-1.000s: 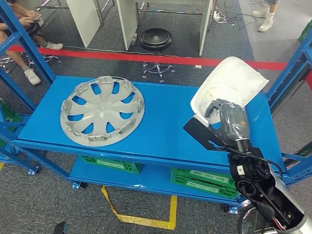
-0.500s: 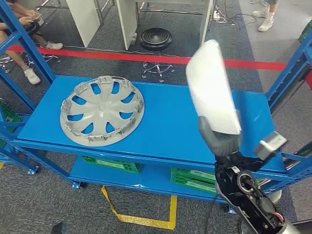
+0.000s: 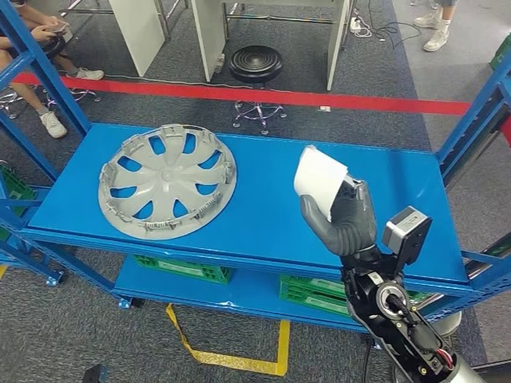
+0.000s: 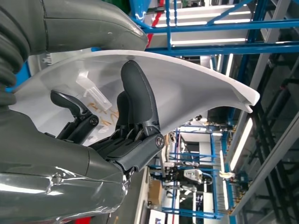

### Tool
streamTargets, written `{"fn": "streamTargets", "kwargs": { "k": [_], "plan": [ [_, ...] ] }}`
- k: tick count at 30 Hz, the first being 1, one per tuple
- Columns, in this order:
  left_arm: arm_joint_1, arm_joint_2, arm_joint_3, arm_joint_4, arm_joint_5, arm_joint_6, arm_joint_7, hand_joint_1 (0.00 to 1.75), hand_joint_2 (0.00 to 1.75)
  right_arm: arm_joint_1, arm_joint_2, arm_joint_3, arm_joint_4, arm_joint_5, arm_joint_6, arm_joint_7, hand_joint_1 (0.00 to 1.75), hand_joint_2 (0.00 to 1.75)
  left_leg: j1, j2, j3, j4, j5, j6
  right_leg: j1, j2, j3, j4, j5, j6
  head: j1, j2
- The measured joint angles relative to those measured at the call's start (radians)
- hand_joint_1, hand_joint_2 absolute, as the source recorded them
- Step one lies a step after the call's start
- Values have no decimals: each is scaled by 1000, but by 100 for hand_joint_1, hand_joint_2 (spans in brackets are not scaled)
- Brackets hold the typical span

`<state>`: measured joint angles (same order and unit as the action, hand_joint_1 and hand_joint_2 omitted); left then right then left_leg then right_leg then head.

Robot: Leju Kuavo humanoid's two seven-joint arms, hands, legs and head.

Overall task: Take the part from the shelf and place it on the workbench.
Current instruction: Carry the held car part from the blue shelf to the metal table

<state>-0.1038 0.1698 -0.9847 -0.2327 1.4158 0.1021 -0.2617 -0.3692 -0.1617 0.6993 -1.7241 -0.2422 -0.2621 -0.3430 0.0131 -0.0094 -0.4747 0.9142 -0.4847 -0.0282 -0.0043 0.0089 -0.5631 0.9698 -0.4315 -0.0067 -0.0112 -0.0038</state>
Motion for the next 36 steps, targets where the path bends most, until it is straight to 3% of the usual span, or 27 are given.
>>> {"fn": "streamTargets", "kwargs": {
  "k": [23,29,36],
  "plan": [
    [0,0,13,0,13,7,0,0,175,-21,22,19,38,-32,27,6,175,175,0,0,0,0,0,0,0,0,0,0,0,0,0,0],
    [-1,0,13,0,8,3,0,0,175,-65,67,57,124,-273,375,-45,175,175,1,0,0,0,0,0,1,0,0,0,0,0,0,0],
    [-2,0,13,0,1,-2,0,0,175,-100,128,106,226,-292,477,-70,175,175,1,0,0,0,0,0,1,0,0,0,0,0,0,0]
  ]
}}
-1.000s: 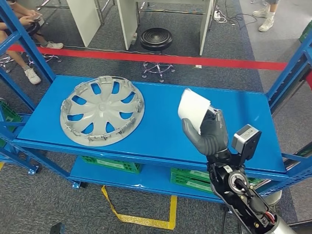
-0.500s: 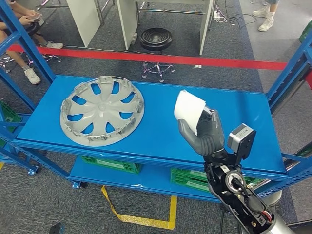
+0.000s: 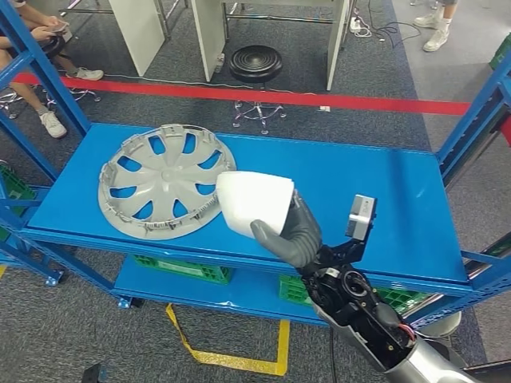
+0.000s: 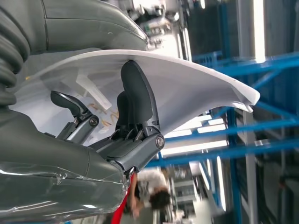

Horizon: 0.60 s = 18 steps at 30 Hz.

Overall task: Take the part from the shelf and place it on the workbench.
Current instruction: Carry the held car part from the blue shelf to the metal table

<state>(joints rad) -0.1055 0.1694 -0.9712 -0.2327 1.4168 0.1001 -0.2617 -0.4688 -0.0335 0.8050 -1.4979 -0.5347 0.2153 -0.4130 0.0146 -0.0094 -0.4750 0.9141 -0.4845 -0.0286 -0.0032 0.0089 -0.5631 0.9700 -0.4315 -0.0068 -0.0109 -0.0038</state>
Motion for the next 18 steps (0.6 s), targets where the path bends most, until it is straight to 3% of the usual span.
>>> {"fn": "streamTargets", "kwargs": {
  "k": [11,18],
  "plan": [
    [0,0,0,0,-2,-1,-2,0,175,-31,58,44,82,4,54,-13,175,175,0,0,0,0,0,0,0,0,0,0,0,0,1,0],
    [0,0,0,0,-10,-4,-3,0,175,-35,76,55,105,-34,146,-14,175,175,0,0,0,0,0,0,0,0,0,0,0,0,0,0]
  ]
}}
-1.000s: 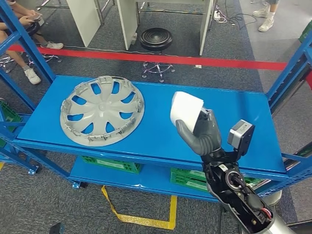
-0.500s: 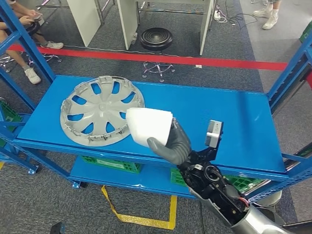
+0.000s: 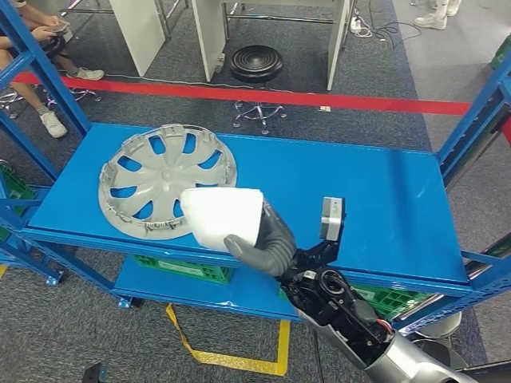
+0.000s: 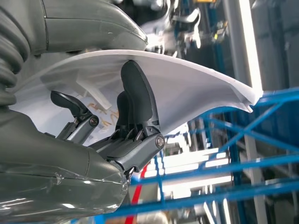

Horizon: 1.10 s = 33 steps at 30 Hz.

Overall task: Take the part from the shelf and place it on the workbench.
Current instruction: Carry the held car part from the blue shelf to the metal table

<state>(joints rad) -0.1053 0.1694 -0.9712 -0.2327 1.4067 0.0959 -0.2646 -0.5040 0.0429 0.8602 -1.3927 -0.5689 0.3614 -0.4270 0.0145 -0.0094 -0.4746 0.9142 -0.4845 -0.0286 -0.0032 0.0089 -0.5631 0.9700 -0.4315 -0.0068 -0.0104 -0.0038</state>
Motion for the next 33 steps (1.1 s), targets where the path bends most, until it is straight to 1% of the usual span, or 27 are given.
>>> {"fn": "streamTargets", "kwargs": {
  "k": [3,6,19,21,23,25,26,27,28,29,30,31,32,33],
  "plan": [
    [0,0,0,0,-6,-2,0,0,175,-1,8,8,8,17,42,-7,175,175,0,0,0,0,0,0,0,0,0,0,0,0,0,0],
    [0,0,0,0,-8,-4,0,0,175,-2,14,16,19,38,52,-9,175,175,0,0,0,0,0,0,0,0,0,0,0,0,0,0],
    [0,0,0,0,-7,-3,1,0,175,-2,16,24,43,81,17,-11,175,175,0,0,0,0,0,0,0,0,0,0,0,0,0,0],
    [0,0,0,0,-7,-3,1,0,175,-1,16,24,43,81,14,-11,175,175,-2,0,-1,5,-1,3,-3,0,0,-2,2,2,0,0],
    [1,2,0,0,-7,-2,2,0,175,0,16,23,43,83,8,-13,175,175,-4,0,-3,8,-2,9,-6,0,0,-5,5,7,-4,0],
    [0,3,-1,0,-7,0,4,0,175,1,16,22,43,86,4,-17,175,175,0,1,6,-12,8,15,-4,-1,3,-9,5,12,-11,0],
    [0,3,-1,0,-7,2,5,0,175,2,15,20,43,88,4,-18,175,175,4,1,14,-26,14,18,-3,-1,-1,2,-4,15,-11,0],
    [0,2,-1,0,-6,3,6,0,175,2,15,19,43,91,5,-20,175,175,8,1,23,-39,21,21,-2,-2,-15,34,-24,18,-8,0],
    [1,2,-1,0,-4,4,8,0,175,4,15,19,44,95,5,-20,175,175,12,0,28,-46,24,22,-4,-2,-41,89,-53,22,-3,0],
    [1,2,-1,0,-1,6,10,0,175,6,15,18,45,98,6,-21,175,175,13,-3,29,-48,24,23,-7,-2,-73,160,-84,27,4,0],
    [2,2,-2,0,2,8,12,0,175,10,14,18,47,101,6,-21,175,175,14,-7,29,-47,24,22,-12,-2,-104,226,-107,32,10,0],
    [2,2,-2,0,6,10,13,0,175,14,14,18,50,103,7,-21,175,175,16,-12,30,-46,22,19,-16,-3,-124,265,-112,37,14,0],
    [3,2,-2,0,10,12,15,0,175,16,13,18,53,105,7,-22,175,175,19,-19,31,-44,18,14,-21,-3,-126,265,-98,42,17,0],
    [3,2,-2,0,13,13,17,0,175,17,12,19,56,106,7,-22,175,175,23,-26,33,-40,14,8,-26,-2,-108,226,-67,47,19,0]
  ]
}}
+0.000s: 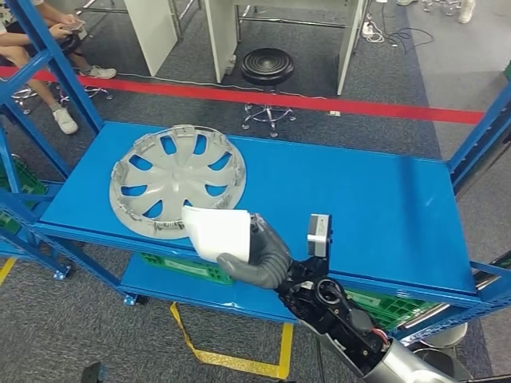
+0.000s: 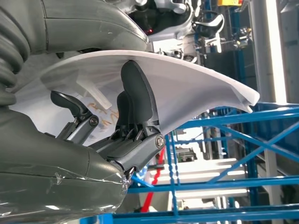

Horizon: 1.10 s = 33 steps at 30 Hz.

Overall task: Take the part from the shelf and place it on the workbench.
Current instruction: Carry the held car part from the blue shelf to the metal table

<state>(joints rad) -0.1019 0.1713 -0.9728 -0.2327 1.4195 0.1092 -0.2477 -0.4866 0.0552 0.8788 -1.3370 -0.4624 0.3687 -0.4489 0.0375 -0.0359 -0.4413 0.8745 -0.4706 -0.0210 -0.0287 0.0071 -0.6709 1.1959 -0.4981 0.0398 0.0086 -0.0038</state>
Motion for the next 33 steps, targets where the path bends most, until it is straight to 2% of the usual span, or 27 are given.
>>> {"fn": "streamTargets", "kwargs": {
  "k": [1,2,3,5,7,9,10,11,12,13,14,15,16,18,19,20,22,24,26,27,28,29,30,31,33],
  "plan": [
    [0,0,0,0,3,2,1,0,175,0,0,0,2,2,0,0,175,175,5,-8,2,7,-7,-9,-5,7,30,-64,33,6,2,0],
    [0,1,0,0,6,4,3,0,175,-1,0,1,5,4,1,0,175,175,9,-17,-1,15,-14,-18,-9,24,61,-121,54,10,7,0],
    [-1,3,0,0,9,6,3,0,175,-2,-1,1,6,8,1,0,175,175,11,-25,-7,27,-20,-27,-11,40,86,-166,61,9,11,0],
    [-4,5,0,0,13,8,3,0,175,1,-1,3,9,19,-2,2,175,175,13,-39,-27,42,-21,-42,-10,58,98,-187,47,-3,11,0],
    [-3,5,0,0,15,8,4,0,175,6,0,7,10,38,-7,5,175,175,17,-44,-39,47,-19,-52,-7,44,93,-183,42,-21,1,0],
    [-4,4,0,0,15,8,4,0,175,7,1,11,10,58,-15,7,175,175,15,-13,-69,102,-41,-55,-5,24,98,-185,38,-35,-16,0],
    [-6,4,0,0,15,8,4,0,175,7,2,12,10,64,-20,7,175,175,12,7,-102,163,-64,-54,-2,12,101,-187,35,-42,-26,0],
    [-8,4,0,0,15,8,4,0,175,9,2,13,10,68,-23,6,175,175,8,21,-148,240,-90,-52,2,-1,102,-188,33,-47,-36,0],
    [-9,4,0,0,14,8,4,0,175,11,2,14,10,70,-26,6,175,175,3,26,-195,313,-111,-49,7,-13,103,-188,31,-51,-43,0],
    [-8,4,0,0,12,8,4,0,175,14,2,16,10,72,-29,6,175,175,-1,27,-231,364,-120,-44,13,-25,104,-188,29,-55,-48,0],
    [-6,4,0,0,10,8,4,0,175,16,2,17,10,73,-31,5,175,175,-7,28,-248,378,-110,-37,20,-35,106,-188,27,-60,-53,0],
    [-4,4,0,0,7,8,4,0,175,18,2,18,10,73,-35,5,175,175,-13,29,-242,350,-81,-26,26,-45,109,-188,25,-63,-57,0],
    [-2,5,0,0,4,8,4,0,175,18,2,19,10,73,-37,5,175,175,-22,36,-218,289,-41,-12,32,-54,113,-189,22,-67,-61,0],
    [-3,9,0,0,-1,8,4,0,175,17,2,18,9,73,-40,4,175,175,-44,73,-160,155,16,18,40,-72,120,-190,19,-70,-65,0],
    [-5,11,0,0,-3,8,4,0,175,17,2,18,9,73,-41,4,175,175,-53,87,-143,116,27,26,42,-80,121,-191,17,-70,-65,0],
    [-7,12,0,0,-4,8,4,0,175,18,2,18,9,73,-42,5,175,175,-58,94,-138,100,28,29,43,-88,122,-193,16,-68,-65,0],
    [-6,12,0,0,-6,8,5,0,175,19,1,18,7,72,-45,7,175,175,-55,75,-135,88,34,27,44,-98,126,-195,13,-62,-70,0],
    [-2,12,0,0,-6,8,6,0,175,20,0,17,3,70,-48,9,175,175,-45,59,-124,73,43,27,43,-68,117,-166,-9,-50,-70,0],
    [-3,11,0,0,-6,8,7,0,175,23,-2,17,1,69,-49,10,175,175,-39,43,-118,65,48,29,37,-24,73,-62,-65,-37,-61,0],
    [-4,11,0,0,-6,8,7,0,175,25,-3,17,1,69,-50,11,175,175,-38,33,-118,66,49,31,34,-15,43,8,-96,-32,-55,0],
    [-4,11,0,0,-6,8,8,0,175,29,-5,17,1,69,-51,11,175,175,-37,22,-118,66,49,31,30,-12,17,64,-115,-28,-50,0],
    [-3,10,0,0,-6,8,8,0,175,32,-6,17,1,69,-52,12,175,175,-36,10,-118,67,48,30,26,-11,5,88,-115,-24,-45,0],
    [-2,10,-1,0,-6,8,8,0,175,34,-7,17,1,69,-53,12,175,175,-35,-3,-116,68,48,29,23,-10,11,73,-95,-21,-40,0],
    [-2,9,-1,0,-6,8,8,0,175,34,-8,17,1,69,-53,12,175,175,-33,-16,-115,70,46,26,20,-5,36,17,-58,-18,-36,0],
    [-2,8,-1,0,-6,9,9,0,175,34,-8,18,1,68,-53,13,175,175,-29,-39,-116,77,42,17,12,34,99,-123,5,-16,-28,0]
  ]
}}
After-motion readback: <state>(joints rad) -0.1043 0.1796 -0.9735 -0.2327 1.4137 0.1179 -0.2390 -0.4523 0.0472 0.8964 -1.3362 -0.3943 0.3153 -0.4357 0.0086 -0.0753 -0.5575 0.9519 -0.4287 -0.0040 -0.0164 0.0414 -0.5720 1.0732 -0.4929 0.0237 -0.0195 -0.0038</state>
